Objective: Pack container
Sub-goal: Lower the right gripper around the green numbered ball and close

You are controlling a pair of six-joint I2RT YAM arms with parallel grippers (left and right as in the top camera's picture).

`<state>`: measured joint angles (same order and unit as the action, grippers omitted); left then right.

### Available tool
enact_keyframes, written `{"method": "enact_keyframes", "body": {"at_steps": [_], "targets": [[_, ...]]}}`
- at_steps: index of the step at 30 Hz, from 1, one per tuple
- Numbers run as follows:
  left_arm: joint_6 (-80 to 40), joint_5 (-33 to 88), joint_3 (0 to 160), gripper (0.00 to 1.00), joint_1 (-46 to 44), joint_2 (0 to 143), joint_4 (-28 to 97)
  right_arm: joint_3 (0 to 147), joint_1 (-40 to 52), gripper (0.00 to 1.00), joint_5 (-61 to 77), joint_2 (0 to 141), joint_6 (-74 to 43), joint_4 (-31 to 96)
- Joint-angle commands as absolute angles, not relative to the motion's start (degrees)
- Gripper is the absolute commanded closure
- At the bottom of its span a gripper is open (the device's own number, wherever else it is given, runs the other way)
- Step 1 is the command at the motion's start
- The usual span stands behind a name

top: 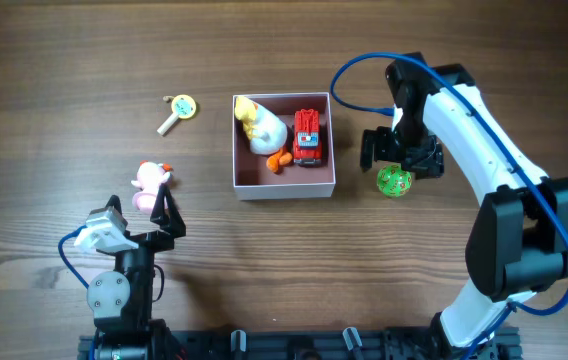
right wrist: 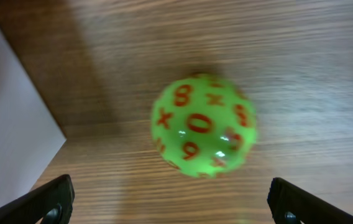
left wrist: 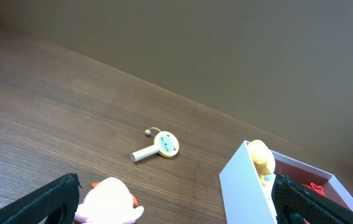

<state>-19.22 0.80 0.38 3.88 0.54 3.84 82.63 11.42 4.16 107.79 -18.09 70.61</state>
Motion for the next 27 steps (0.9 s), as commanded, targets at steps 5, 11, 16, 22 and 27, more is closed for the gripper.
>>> {"method": "enact_keyframes", "body": {"at_steps": [5, 11, 16, 22, 27], "targets": [[-19.7, 1.5, 0.3, 0.00, 4.2, 0.4, 4.3, 80.9, 11.5, 0.00, 4.8, 107.8, -14.5, 67.1], [-19.7, 1.5, 0.3, 0.00, 4.2, 0.4, 4.3, 80.9, 11.3, 0.00, -1.6, 107.8, -14.5, 68.7], [-19.7, 1.5, 0.3, 0.00, 4.2, 0.4, 4.3, 80.9, 10.0, 0.00, -1.1, 107.8, -12.9, 68.6], [-19.7, 1.5, 0.3, 0.00, 4.2, 0.4, 4.3, 79.1, 10.0, 0.00, 0.7, 107.8, -9.0, 66.1], [-19.7, 1.5, 0.3, 0.00, 4.2, 0.4, 4.3, 74.6, 10.0, 0.00, 1.5, 107.8, -9.1, 62.0]]}}
